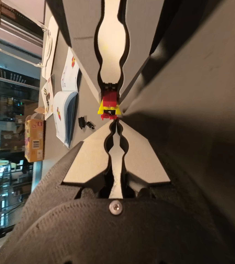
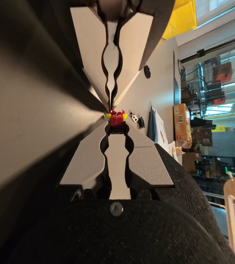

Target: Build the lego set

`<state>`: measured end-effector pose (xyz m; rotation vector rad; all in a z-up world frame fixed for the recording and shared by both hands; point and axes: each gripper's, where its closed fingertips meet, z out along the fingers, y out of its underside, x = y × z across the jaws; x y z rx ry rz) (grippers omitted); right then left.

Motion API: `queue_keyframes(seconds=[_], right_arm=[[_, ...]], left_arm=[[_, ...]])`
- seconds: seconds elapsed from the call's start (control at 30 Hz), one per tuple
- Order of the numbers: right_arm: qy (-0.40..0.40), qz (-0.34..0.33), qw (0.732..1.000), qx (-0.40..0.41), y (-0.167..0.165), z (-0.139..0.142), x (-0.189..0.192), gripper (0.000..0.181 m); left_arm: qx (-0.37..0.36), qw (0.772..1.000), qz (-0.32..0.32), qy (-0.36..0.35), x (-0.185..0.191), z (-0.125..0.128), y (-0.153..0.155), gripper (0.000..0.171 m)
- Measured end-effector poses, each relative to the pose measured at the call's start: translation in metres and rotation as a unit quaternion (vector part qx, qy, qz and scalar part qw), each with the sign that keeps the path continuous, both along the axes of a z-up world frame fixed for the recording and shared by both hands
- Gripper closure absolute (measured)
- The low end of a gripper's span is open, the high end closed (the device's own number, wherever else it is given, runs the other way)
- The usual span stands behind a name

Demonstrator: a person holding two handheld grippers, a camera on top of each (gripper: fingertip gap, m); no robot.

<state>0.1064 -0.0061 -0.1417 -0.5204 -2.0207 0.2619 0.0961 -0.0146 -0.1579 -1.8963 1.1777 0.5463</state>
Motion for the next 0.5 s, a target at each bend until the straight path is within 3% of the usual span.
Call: queue_keyframes(seconds=[0.2,0.5], right_arm=[[0.006,0.004,0.999,0.045,-0.0007,0.0004,-0.0006,0.166],[-0.002,-0.003,1.0,0.008,0.0013,-0.0009,-0.0004,0.166]], left_arm=[[0.009,0.998,-0.006,0.061,-0.0011,0.0002,0.0022,0.171],[-0.006,0.995,-0.009,0.096,-0.0002,-0.0011,0.006,0.171]])
